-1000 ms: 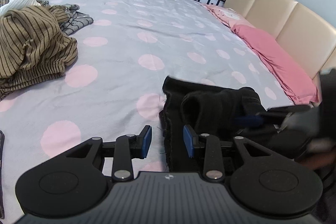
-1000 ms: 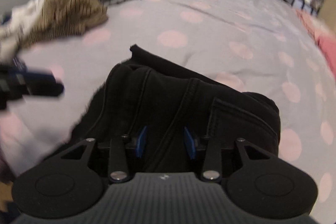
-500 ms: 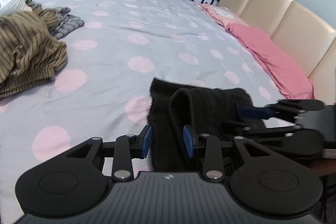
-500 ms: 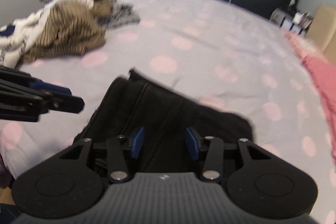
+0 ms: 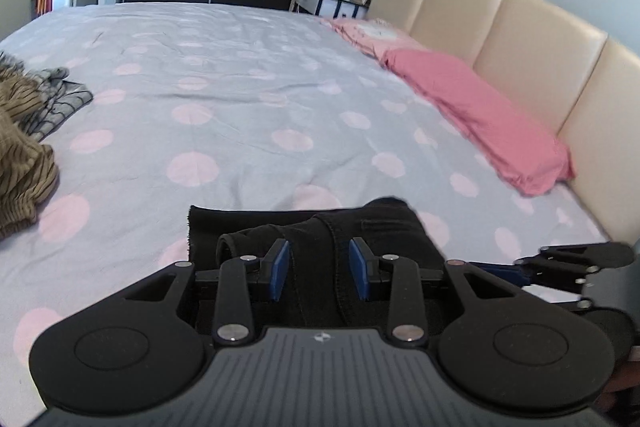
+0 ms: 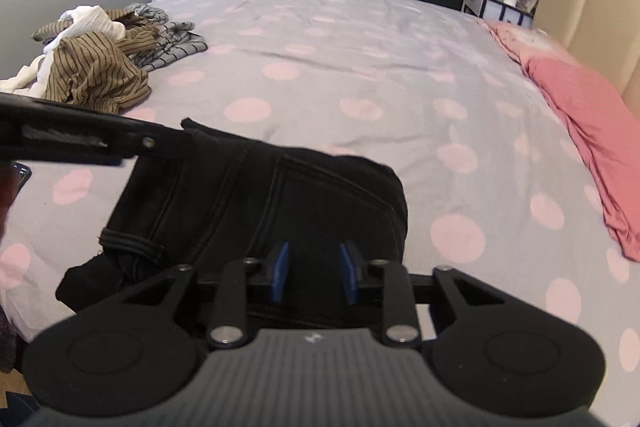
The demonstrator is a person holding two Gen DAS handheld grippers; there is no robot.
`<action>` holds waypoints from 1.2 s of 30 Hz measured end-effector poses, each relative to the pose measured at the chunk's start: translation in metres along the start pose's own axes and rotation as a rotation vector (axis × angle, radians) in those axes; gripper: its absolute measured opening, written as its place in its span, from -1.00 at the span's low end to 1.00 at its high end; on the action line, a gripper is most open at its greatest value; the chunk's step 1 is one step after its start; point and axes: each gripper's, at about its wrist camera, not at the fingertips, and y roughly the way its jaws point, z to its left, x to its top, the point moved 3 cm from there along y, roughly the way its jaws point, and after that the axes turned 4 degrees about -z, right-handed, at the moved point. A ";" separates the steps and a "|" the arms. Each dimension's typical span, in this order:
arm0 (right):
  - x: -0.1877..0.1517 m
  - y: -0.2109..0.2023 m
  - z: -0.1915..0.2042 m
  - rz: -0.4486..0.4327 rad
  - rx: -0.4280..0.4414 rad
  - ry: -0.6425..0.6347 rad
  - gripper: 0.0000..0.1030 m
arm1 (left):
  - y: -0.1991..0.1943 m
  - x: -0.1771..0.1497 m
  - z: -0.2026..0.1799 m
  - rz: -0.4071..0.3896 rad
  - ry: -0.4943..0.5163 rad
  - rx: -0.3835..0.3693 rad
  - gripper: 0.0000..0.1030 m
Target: Fold clothes
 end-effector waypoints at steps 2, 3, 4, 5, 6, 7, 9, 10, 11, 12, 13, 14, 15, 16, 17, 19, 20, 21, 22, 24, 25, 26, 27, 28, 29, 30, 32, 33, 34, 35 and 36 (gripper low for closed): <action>-0.003 0.003 -0.001 0.010 -0.003 0.004 -0.46 | 0.012 -0.005 0.002 0.023 0.013 0.021 -0.41; -0.005 0.006 -0.002 0.021 0.003 0.013 -0.46 | 0.017 -0.008 0.003 0.035 0.017 0.028 -0.41; -0.008 0.011 -0.003 0.038 0.012 0.025 -0.46 | 0.021 -0.011 0.005 0.046 0.019 0.034 -0.41; -0.012 0.016 -0.003 0.055 0.017 0.031 -0.46 | 0.025 -0.014 0.008 0.058 0.022 0.039 -0.41; -0.015 0.022 -0.003 0.072 0.022 0.037 -0.45 | 0.030 -0.018 0.011 0.084 0.015 0.046 -0.41; -0.017 0.026 -0.001 0.079 0.018 0.021 -0.45 | 0.037 -0.024 0.015 0.123 0.001 0.049 -0.41; -0.021 0.033 0.004 0.093 0.010 -0.011 -0.44 | 0.047 -0.036 0.025 0.161 -0.012 0.043 -0.48; -0.023 0.036 0.007 0.098 0.008 -0.024 -0.44 | 0.049 -0.040 0.028 0.161 -0.012 0.041 -0.56; -0.024 0.039 0.009 0.102 0.007 -0.036 -0.44 | 0.050 -0.043 0.030 0.153 -0.009 0.041 -0.56; -0.026 0.043 0.010 0.108 0.005 -0.044 -0.44 | 0.050 -0.044 0.032 0.153 -0.015 0.038 -0.56; -0.028 0.046 0.011 0.113 0.004 -0.050 -0.44 | 0.052 -0.044 0.033 0.158 -0.020 0.034 -0.57; -0.029 0.050 0.010 0.115 0.006 -0.047 -0.44 | 0.054 -0.045 0.034 0.163 -0.017 0.033 -0.57; -0.030 0.052 0.010 0.118 0.008 -0.046 -0.44 | 0.056 -0.045 0.033 0.164 -0.007 0.033 -0.57; -0.029 0.052 0.010 0.120 0.010 -0.050 -0.44 | 0.056 -0.046 0.033 0.160 0.003 0.034 -0.57; -0.028 0.052 0.010 0.122 0.011 -0.053 -0.44 | 0.054 -0.046 0.032 0.155 0.011 0.034 -0.57; -0.029 0.050 0.011 0.116 0.011 -0.056 -0.45 | 0.050 -0.046 0.030 0.145 0.029 0.033 -0.57; -0.030 0.048 0.011 0.112 0.009 -0.058 -0.45 | 0.047 -0.045 0.029 0.139 0.035 0.032 -0.57; -0.029 0.046 0.011 0.108 0.009 -0.060 -0.45 | 0.044 -0.044 0.028 0.135 0.040 0.031 -0.57; -0.029 0.044 0.010 0.104 0.013 -0.056 -0.45 | 0.039 -0.043 0.026 0.132 0.049 0.030 -0.57; -0.028 0.039 0.007 0.097 0.022 -0.045 -0.45 | 0.030 -0.041 0.023 0.126 0.071 0.029 -0.56; -0.028 0.037 0.005 0.095 0.026 -0.038 -0.45 | 0.025 -0.040 0.022 0.124 0.082 0.032 -0.52; -0.027 0.034 0.004 0.092 0.030 -0.033 -0.42 | 0.020 -0.039 0.020 0.122 0.091 0.039 -0.45; -0.025 0.032 0.002 0.094 0.029 -0.031 -0.32 | 0.014 -0.037 0.020 0.119 0.097 0.052 -0.16; -0.024 0.030 0.000 0.096 0.022 -0.031 -0.23 | 0.009 -0.036 0.019 0.110 0.101 0.067 0.09; -0.021 0.027 -0.002 0.092 0.016 -0.033 0.02 | 0.004 -0.034 0.019 0.098 0.103 0.077 0.10; -0.017 0.024 -0.004 0.088 0.009 -0.035 0.16 | 0.000 -0.032 0.020 0.089 0.103 0.079 0.10; -0.010 0.017 -0.009 0.073 0.019 -0.030 0.18 | -0.008 -0.028 0.022 0.080 0.094 0.079 0.10; -0.006 0.017 -0.014 0.076 0.026 -0.017 0.27 | -0.010 -0.027 0.024 0.085 0.083 0.081 0.10; -0.002 0.016 -0.019 0.079 0.033 -0.004 0.33 | -0.011 -0.025 0.026 0.091 0.070 0.084 0.10; 0.001 0.016 -0.024 0.083 0.040 0.010 0.46 | -0.012 -0.024 0.028 0.100 0.056 0.086 0.11; 0.003 0.019 -0.031 0.100 0.048 0.029 0.50 | -0.013 -0.024 0.031 0.111 0.040 0.089 0.14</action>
